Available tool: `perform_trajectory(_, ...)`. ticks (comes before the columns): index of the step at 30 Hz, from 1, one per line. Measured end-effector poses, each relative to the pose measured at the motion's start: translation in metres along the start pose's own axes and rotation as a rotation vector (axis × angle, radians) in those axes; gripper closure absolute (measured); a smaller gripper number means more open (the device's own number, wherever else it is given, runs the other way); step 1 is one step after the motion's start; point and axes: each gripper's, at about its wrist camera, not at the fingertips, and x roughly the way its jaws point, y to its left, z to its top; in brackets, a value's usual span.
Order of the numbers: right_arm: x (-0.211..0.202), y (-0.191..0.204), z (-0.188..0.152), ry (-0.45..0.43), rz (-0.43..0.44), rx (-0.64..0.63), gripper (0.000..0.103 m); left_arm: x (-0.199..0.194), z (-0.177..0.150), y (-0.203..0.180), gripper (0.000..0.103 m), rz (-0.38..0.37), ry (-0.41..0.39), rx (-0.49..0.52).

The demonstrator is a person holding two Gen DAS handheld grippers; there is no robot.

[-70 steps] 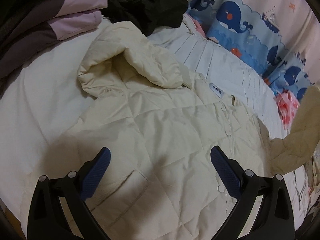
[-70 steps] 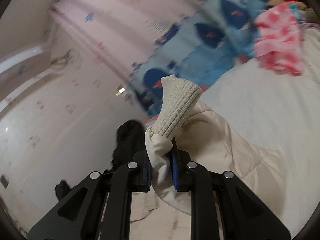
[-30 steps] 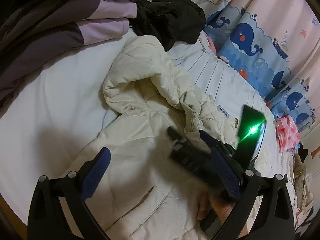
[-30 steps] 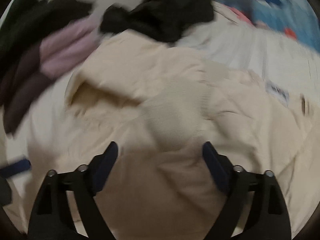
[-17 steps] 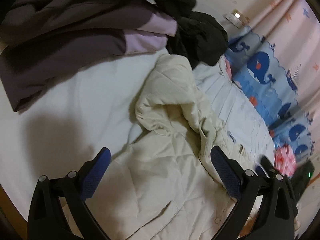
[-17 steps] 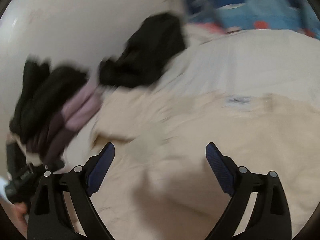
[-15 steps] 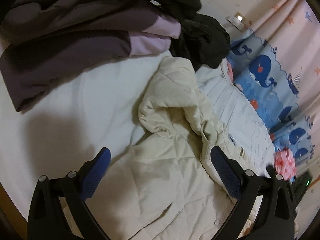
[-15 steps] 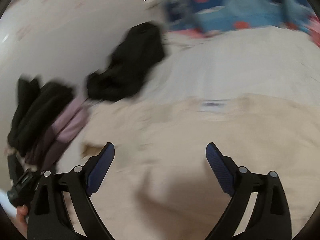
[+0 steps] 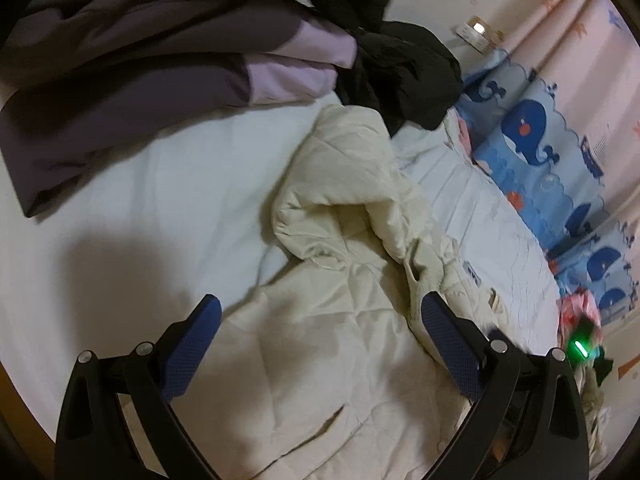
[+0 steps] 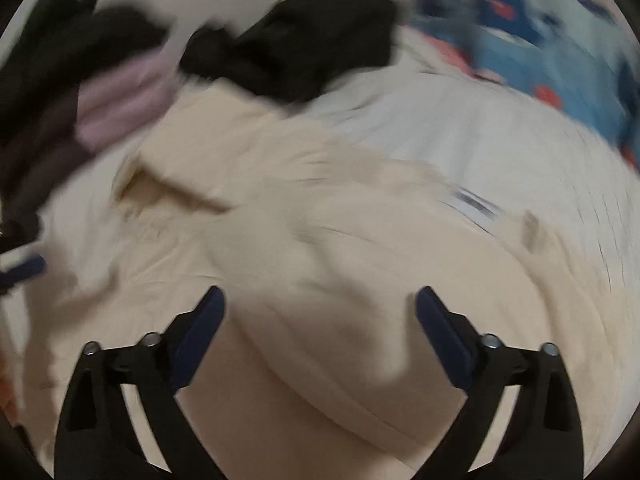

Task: Fold large clothes
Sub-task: 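Move the left tool to the knit cuff of the other sleeve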

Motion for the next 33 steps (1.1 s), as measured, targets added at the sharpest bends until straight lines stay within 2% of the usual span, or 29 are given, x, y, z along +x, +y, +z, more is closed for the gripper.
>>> perform_trajectory(1, 0.014, 0.017, 0.004, 0.032, -0.044, -0.028, 0.008, 0.000, -0.001, -0.002, 0.007, -0.002, 0.001, 0.013)
perform_trajectory(3, 0.047, 0.027, 0.010, 0.087, -0.097, -0.016, 0.024, 0.000, -0.001, -0.002, 0.007, -0.007, 0.006, 0.022)
perform_trajectory(5, 0.057, 0.018, 0.012, 0.085, -0.051, 0.085, 0.057, -0.001, 0.000, 0.002, 0.007, -0.015, 0.010, 0.011)
perform_trajectory(6, 0.052, 0.008, 0.013, 0.050, -0.003, 0.166, 0.067, -0.003, 0.001, 0.004, 0.007, -0.021, 0.010, 0.003)
perform_trajectory(7, 0.040, 0.003, 0.013, 0.004, 0.031, 0.214, 0.084, -0.004, 0.002, 0.007, 0.007, -0.026, 0.007, -0.006)
perform_trajectory(8, 0.032, 0.003, 0.015, -0.028, 0.054, 0.230, 0.089, -0.006, 0.004, 0.010, 0.007, -0.028, 0.002, -0.016)
perform_trajectory(9, 0.021, 0.005, 0.015, -0.077, 0.115, 0.239, 0.089, -0.007, 0.005, 0.012, 0.007, -0.030, -0.001, -0.024)
perform_trajectory(11, 0.014, 0.018, 0.014, -0.091, 0.126, 0.205, 0.089, -0.008, 0.007, 0.016, 0.007, -0.035, -0.005, -0.040)
perform_trajectory(13, 0.050, 0.028, 0.007, 0.080, 0.158, 0.165, 0.086, -0.009, 0.006, 0.017, 0.007, -0.033, -0.006, -0.043)
perform_trajectory(14, 0.061, 0.024, 0.002, 0.128, 0.188, 0.187, 0.085, -0.008, 0.006, 0.016, 0.007, -0.027, -0.003, -0.035)
perform_trajectory(16, 0.049, 0.010, 0.002, 0.109, 0.249, 0.260, 0.082, -0.007, 0.006, 0.014, 0.007, -0.026, 0.003, -0.019)
perform_trajectory(18, 0.027, -0.005, 0.000, 0.092, 0.336, 0.338, 0.071, -0.009, 0.006, 0.006, 0.007, -0.022, -0.014, 0.040)
perform_trajectory(20, -0.010, -0.017, -0.005, 0.024, 0.389, 0.341, 0.047, -0.015, 0.005, -0.009, 0.007, 0.023, -0.058, 0.157)
perform_trajectory(21, -0.030, -0.024, -0.009, -0.020, 0.363, 0.324, 0.029, -0.018, 0.003, -0.017, 0.007, 0.062, -0.092, 0.223)
perform_trajectory(22, -0.049, -0.033, -0.016, -0.055, 0.334, 0.317, 0.022, -0.021, -0.001, -0.029, 0.007, 0.126, -0.149, 0.323)
perform_trajectory(24, -0.082, -0.062, -0.045, -0.091, 0.322, 0.368, 0.022, -0.019, -0.005, -0.049, 0.007, 0.191, -0.203, 0.494)
perform_trajectory(25, -0.095, -0.076, -0.062, -0.100, 0.333, 0.411, 0.021, -0.011, -0.008, -0.063, 0.007, 0.236, -0.214, 0.624)
perform_trajectory(27, -0.109, -0.101, -0.088, -0.098, 0.308, 0.455, 0.020, 0.003, -0.006, -0.080, 0.007, 0.275, -0.213, 0.753)
perform_trajectory(28, -0.112, -0.113, -0.097, -0.086, 0.277, 0.465, 0.020, 0.010, -0.004, -0.089, 0.007, 0.268, -0.199, 0.806)
perform_trajectory(30, -0.113, -0.140, -0.109, -0.081, 0.247, 0.524, 0.020, 0.031, 0.001, -0.114, 0.007, 0.226, -0.115, 0.925)
perform_trajectory(31, -0.113, -0.154, -0.119, -0.091, 0.268, 0.581, 0.020, 0.043, 0.004, -0.131, 0.007, 0.194, -0.062, 0.976)
perform_trajectory(33, -0.105, -0.172, -0.131, -0.081, 0.284, 0.676, 0.020, 0.059, 0.008, -0.156, 0.007, 0.148, -0.002, 1.004)
